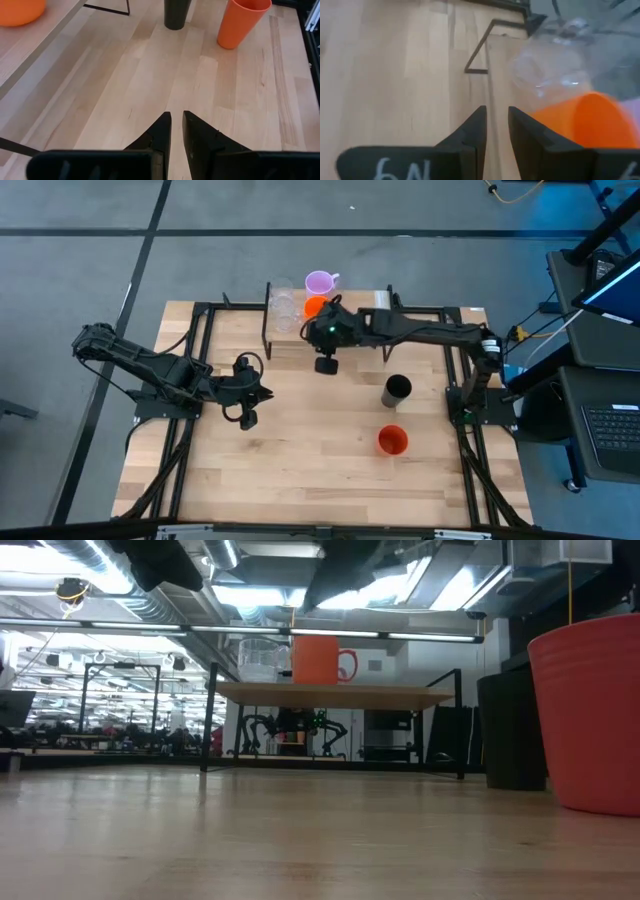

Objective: Stack small to large cups/mugs on shelf
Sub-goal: Put the black cup on the shelf

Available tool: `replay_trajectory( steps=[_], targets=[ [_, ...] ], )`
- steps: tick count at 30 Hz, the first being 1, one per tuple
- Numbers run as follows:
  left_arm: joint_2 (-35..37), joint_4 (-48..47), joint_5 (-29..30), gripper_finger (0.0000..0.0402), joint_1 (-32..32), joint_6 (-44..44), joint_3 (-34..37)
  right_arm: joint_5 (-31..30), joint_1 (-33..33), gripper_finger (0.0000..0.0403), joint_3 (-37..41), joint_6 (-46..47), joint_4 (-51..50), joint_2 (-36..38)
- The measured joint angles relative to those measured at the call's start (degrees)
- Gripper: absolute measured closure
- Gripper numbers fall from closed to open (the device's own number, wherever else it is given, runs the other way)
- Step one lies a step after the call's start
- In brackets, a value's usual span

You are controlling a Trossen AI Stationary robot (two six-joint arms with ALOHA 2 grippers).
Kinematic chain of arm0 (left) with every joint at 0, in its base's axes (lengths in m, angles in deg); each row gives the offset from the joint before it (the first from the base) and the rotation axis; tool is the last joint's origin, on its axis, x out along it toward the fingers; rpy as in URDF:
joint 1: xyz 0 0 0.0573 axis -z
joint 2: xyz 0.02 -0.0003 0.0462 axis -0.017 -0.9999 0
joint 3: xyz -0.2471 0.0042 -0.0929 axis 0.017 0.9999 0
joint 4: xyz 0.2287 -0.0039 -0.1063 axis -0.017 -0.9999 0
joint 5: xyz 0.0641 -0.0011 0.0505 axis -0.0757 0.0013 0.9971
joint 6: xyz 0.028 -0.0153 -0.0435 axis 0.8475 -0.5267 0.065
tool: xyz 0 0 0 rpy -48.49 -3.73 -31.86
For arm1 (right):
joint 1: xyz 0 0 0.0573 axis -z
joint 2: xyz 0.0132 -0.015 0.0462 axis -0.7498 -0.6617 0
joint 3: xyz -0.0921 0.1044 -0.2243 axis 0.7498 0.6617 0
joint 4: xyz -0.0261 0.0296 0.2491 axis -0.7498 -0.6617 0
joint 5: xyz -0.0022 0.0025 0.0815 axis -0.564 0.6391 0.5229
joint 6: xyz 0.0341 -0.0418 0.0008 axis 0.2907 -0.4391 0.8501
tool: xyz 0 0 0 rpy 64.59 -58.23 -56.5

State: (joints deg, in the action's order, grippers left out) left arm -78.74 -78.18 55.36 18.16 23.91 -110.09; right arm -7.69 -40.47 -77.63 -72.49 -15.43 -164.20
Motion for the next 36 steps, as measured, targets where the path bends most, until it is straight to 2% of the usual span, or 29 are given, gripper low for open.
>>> replay_trajectory(
  steps=[5,9,12,14,19,25,31,33,36],
  targets=[
    [0.01,-0.11,0.0,0.036,0.01,0.0,0.0,-0.05,-0.29,0.0321,-9.48,3.18,-17.3,3.18],
    [0.02,-0.08,0.01,0.036,0.02,-0.04,0.0,0.23,-0.82,0.0321,-15.41,10.43,-34.44,6.45],
    [0.02,-0.06,0.01,0.036,0.02,-0.02,0.0,0.87,-2.33,0.0321,-15.62,17.68,-44.08,10.47],
    [0.01,0.01,0.01,0.036,0.01,-0.02,0.0,0.94,-4.18,0.0321,-13.14,21.91,-47.93,13.71],
    [0.01,0.07,1.74,0.036,0.01,0.01,0.0,0.96,-9.57,0.0321,0.4,28.29,-43.41,23.96],
    [0.02,0.09,3.44,0.036,0.02,0.02,0.0,0.86,-13.28,0.0321,17.75,32.54,-35.98,32.46],
    [0.02,0.14,3.47,0.036,0.02,0.01,0.0,-3.52,-13.37,0.0321,30.11,32.41,-27.92,35.63],
    [0.02,0.14,3.48,0.036,0.01,-0.09,0.0,-4.31,-12.8,0.0321,32.48,32.41,-27.61,35.67],
    [0.02,0.14,3.48,0.036,0.02,-1.15,0.0,-8.68,-11.43,0.032,35.01,34.03,-27.48,35.54]
  ],
)
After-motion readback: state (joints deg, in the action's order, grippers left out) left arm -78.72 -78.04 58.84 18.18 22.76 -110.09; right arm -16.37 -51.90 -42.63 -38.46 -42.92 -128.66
